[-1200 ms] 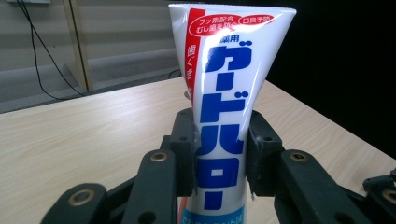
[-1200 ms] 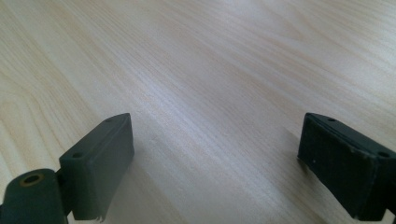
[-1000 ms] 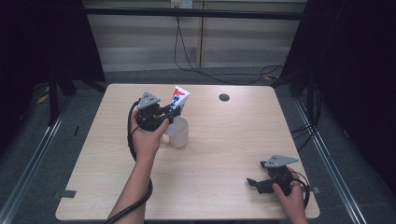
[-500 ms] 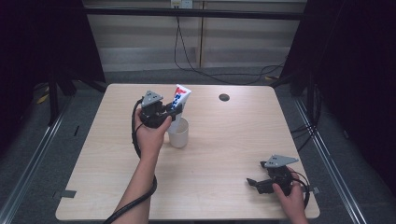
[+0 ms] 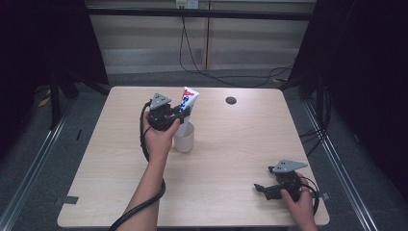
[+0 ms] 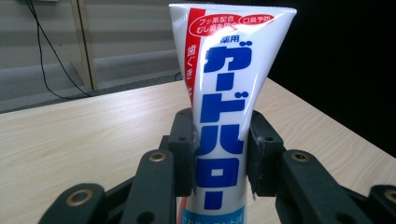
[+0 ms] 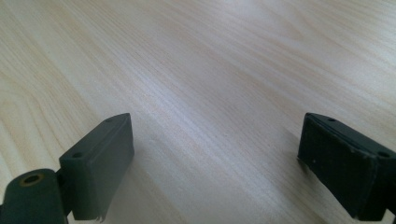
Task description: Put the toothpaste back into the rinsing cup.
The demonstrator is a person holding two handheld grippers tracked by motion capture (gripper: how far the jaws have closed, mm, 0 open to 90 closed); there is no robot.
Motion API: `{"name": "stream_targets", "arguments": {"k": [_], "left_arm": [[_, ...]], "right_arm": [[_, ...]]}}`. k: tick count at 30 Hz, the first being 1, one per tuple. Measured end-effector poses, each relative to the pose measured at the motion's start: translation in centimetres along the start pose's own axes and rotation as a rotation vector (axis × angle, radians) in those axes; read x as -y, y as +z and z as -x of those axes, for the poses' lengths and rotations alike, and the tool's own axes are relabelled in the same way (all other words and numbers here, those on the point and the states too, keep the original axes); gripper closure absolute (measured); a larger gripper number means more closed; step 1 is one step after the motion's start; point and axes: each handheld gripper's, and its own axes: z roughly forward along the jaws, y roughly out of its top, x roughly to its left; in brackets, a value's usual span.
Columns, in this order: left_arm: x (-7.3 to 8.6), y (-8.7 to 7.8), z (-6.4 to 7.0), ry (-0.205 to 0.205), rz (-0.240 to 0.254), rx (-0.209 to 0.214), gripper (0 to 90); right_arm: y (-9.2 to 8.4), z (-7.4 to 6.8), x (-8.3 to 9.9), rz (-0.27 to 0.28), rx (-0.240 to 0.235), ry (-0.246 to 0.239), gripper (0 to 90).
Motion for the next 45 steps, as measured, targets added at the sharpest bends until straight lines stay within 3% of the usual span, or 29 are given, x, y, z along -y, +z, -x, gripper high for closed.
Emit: {"name": "stream_targets", "arguments": {"k": [15, 26, 45], "left_arm": [[0.7, 1.3, 0.0, 0.007, -0.018, -0.028, 67.2], [1.5, 1.7, 0.0, 0.016, -0.030, -0.033, 66.7], [3.3, 1.5, -0.1, -0.004, -0.039, -0.041, 65.8]], "right_arm": [[0.0, 0.0, 0.0, 0.000, 0.000, 0.000, 9.9], [0.0, 0.0, 0.0, 0.001, 0.000, 0.000, 9.9], [0.0, 0.0, 0.0, 0.001, 0.000, 0.000, 9.9]]}}
